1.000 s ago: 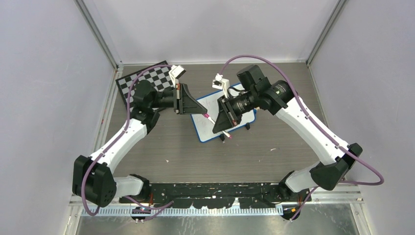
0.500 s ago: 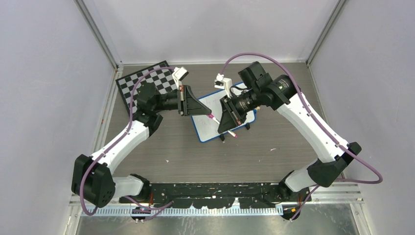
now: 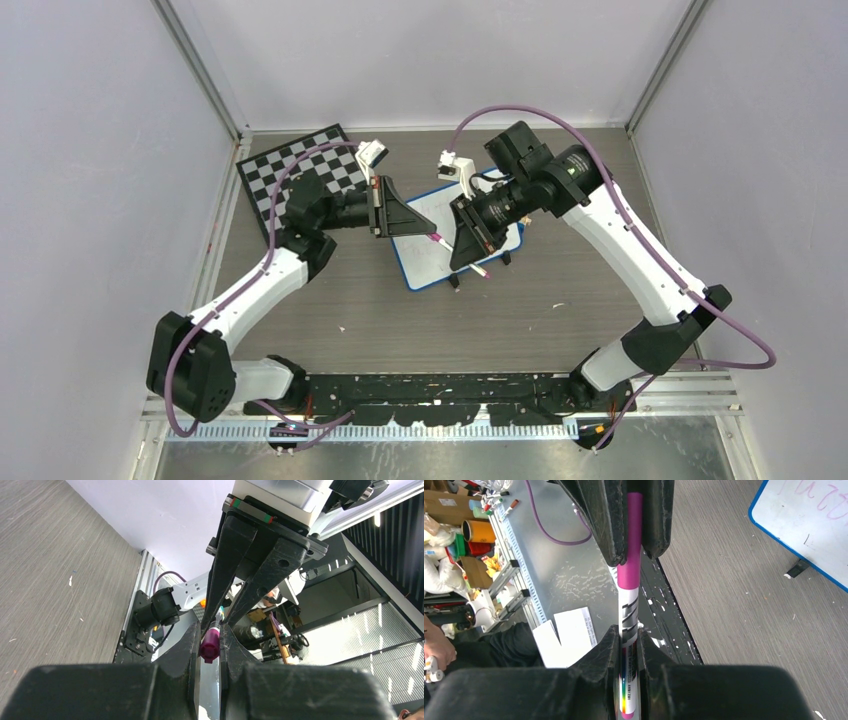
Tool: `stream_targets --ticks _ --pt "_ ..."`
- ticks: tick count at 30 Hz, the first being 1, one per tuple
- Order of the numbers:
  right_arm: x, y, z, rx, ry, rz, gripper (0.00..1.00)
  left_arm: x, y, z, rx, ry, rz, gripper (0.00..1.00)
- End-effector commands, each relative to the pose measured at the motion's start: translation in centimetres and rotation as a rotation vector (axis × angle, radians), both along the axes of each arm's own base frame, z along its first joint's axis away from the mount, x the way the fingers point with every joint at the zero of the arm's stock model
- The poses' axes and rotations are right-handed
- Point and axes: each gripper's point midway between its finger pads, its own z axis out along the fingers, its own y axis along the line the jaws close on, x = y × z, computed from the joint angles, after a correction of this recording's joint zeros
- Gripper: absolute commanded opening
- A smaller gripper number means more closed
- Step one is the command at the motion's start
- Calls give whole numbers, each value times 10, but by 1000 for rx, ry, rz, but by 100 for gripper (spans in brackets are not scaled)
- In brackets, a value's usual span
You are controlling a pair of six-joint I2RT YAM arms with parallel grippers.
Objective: Write a sentence on the whiteboard
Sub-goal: Close the whiteboard marker at the center of the board.
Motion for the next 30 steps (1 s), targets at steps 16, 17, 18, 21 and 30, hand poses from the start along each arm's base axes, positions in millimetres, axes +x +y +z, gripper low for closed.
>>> stream_targets --ticks 16,17,18,21,30 --pt "65 31 60 299 -400 -27 52 19 26 -7 30 16 38 0" --pt "67 24 58 299 -383 -48 62 27 33 -1 19 7 69 0" --pt "72 17 57 300 -370 -79 67 32 39 5 6 0 95 0" --pt "82 0 54 311 -335 -164 76 44 52 16 -15 -26 162 0" --pt "77 11 45 413 -146 -191 79 56 57 17 -36 3 261 0"
